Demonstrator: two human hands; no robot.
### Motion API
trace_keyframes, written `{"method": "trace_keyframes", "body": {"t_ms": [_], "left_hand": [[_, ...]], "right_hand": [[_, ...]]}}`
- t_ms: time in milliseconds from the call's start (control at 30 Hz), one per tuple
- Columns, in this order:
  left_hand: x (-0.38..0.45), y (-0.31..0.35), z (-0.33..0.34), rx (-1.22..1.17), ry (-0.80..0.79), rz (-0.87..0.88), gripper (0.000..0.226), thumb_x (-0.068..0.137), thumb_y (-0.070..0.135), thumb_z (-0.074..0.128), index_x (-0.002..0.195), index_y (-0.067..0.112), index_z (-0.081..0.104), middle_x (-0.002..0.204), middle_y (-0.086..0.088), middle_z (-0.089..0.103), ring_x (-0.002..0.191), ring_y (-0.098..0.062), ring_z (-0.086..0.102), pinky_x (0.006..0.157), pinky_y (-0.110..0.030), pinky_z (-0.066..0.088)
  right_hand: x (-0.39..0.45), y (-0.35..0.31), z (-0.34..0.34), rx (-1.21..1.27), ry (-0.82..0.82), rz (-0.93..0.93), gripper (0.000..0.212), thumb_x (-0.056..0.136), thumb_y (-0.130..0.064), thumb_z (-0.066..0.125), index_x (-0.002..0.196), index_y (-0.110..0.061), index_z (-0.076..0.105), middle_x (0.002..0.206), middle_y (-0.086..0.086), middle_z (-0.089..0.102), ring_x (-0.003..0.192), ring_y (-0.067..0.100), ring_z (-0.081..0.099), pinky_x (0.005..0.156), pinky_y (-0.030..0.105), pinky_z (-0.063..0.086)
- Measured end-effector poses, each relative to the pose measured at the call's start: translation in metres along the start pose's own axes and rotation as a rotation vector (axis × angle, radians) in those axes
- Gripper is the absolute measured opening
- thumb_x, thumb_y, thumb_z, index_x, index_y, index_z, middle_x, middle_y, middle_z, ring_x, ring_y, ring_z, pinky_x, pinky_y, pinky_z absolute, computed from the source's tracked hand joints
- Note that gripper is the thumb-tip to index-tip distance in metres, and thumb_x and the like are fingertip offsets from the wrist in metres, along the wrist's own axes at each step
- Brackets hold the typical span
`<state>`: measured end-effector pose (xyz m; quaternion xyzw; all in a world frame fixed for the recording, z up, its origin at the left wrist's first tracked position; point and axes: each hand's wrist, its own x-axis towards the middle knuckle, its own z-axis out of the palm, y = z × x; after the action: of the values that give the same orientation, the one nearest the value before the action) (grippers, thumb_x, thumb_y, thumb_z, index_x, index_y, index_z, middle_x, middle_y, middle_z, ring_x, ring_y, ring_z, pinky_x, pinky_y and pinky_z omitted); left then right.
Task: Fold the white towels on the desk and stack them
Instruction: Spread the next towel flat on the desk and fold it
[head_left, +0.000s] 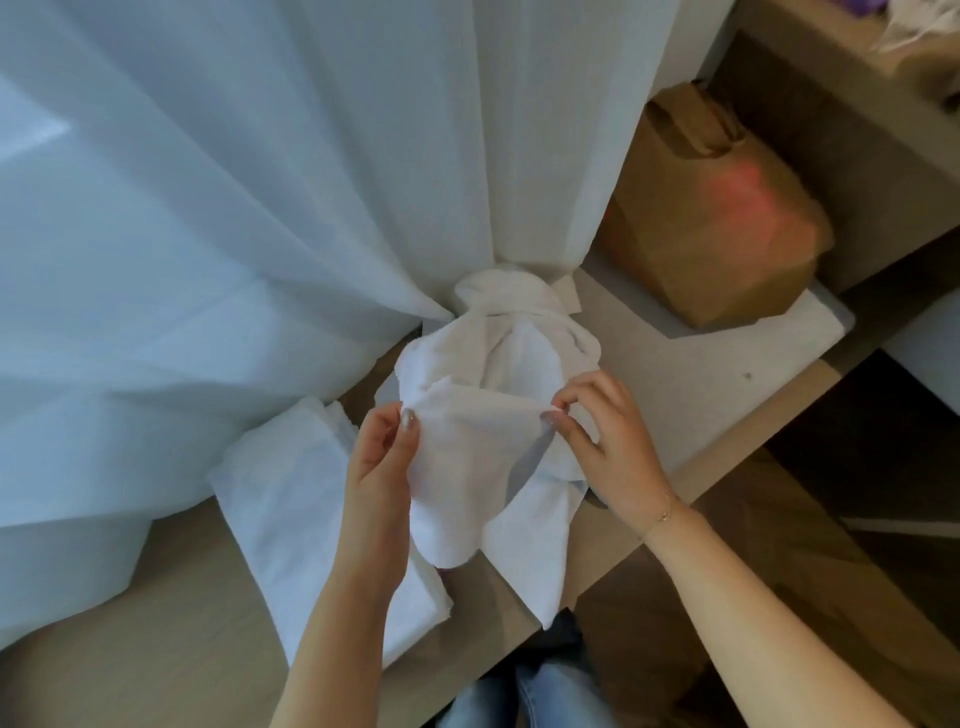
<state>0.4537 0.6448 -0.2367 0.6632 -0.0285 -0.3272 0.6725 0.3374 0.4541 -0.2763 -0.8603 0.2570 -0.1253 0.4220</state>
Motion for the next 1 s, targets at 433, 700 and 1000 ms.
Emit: {"method": "trace_keyframes", "body": {"t_ms": [433,700,1000], "left_hand": [[-0.070,0.127,-0.018,0.074,-0.084,0.196,0.020,0.100,0.033,0.053,0.084,0.026,0.061,0.077,0.009,0.060,0.069,-0.003,0.054,0.058,-0.014,0.046],[-0.085,0.150,0.016,0.401,-0.263,0.267,0.010,0.095,0.016,0.060,0.087,0.017,0.055,0.061,0.011,0.056,0.048,-0.005,0.046,0.053,-0.023,0.041],[-0.116,0.110,0.095,0.653,-0.549,0.130,0.035,0.077,0.063,0.060,0.095,0.033,0.063,0.092,0.019,0.066,0.084,0.000,0.063,0.069,-0.013,0.049]], "right_hand": [[-0.083,-0.170,-0.068,0.448,0.244,0.175,0.013,0.096,-0.031,0.055,0.103,-0.022,0.062,0.099,-0.009,0.065,0.097,0.009,0.061,0.081,0.025,0.053],[-0.110,-0.210,-0.135,0.570,0.459,0.175,0.009,0.093,-0.040,0.060,0.095,-0.033,0.066,0.092,-0.009,0.069,0.087,0.008,0.066,0.067,0.016,0.053],[-0.110,-0.199,-0.213,0.425,0.598,0.153,0.013,0.095,-0.029,0.058,0.098,-0.020,0.066,0.090,-0.006,0.065,0.086,0.010,0.063,0.071,0.022,0.053]]}}
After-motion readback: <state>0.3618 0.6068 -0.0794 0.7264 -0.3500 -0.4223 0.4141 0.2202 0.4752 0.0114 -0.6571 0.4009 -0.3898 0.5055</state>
